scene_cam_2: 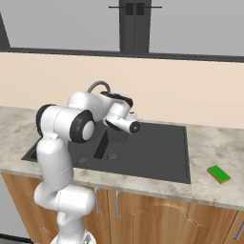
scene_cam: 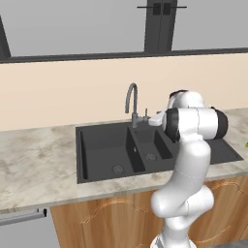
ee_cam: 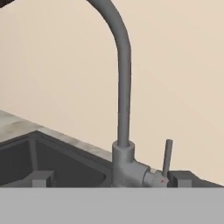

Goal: Soak the sponge with water for a few seconds and then drop it inside the sink.

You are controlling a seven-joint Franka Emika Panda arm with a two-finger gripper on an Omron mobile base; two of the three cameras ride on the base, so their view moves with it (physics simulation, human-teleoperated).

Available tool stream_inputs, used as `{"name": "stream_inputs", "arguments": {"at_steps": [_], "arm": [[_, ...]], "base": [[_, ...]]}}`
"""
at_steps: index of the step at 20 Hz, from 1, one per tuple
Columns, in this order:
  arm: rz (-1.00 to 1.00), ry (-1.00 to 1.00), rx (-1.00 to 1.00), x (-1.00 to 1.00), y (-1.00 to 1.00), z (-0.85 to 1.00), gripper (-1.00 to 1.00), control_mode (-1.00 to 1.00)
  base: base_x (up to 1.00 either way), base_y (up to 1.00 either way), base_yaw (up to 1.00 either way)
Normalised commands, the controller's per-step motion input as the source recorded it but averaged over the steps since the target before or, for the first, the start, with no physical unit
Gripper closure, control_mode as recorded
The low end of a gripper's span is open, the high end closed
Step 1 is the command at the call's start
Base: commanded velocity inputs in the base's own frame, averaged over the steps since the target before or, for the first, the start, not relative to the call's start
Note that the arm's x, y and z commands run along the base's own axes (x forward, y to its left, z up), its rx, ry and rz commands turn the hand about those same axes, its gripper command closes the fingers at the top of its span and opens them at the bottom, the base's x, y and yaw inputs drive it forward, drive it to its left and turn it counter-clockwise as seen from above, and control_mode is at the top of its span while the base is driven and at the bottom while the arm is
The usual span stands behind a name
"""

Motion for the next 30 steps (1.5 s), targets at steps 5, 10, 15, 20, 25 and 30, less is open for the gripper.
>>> {"name": "stream_inputs", "arguments": {"at_steps": [5,10,15,20,25,30], "arm": [[0.0,0.0,0.0,0.36,-0.04,-0.15,-1.0,-1.0],[0.0,0.0,0.0,0.35,-0.11,-0.02,-1.0,-1.0],[0.0,0.0,0.0,0.37,-0.13,0.0,-1.0,-1.0],[-0.04,0.0,0.0,0.33,-0.06,-0.01,-1.0,-1.0],[-0.06,0.0,0.0,0.31,0.0,-0.08,-1.0,-1.0],[-0.05,0.0,0.0,0.26,0.0,-0.1,-1.0,-1.0]], "base": [[0.0,0.0,0.0],[0.0,0.0,0.0],[0.0,0.0,0.0],[0.0,0.0,0.0],[0.0,0.0,0.0],[0.0,0.0,0.0]]}}
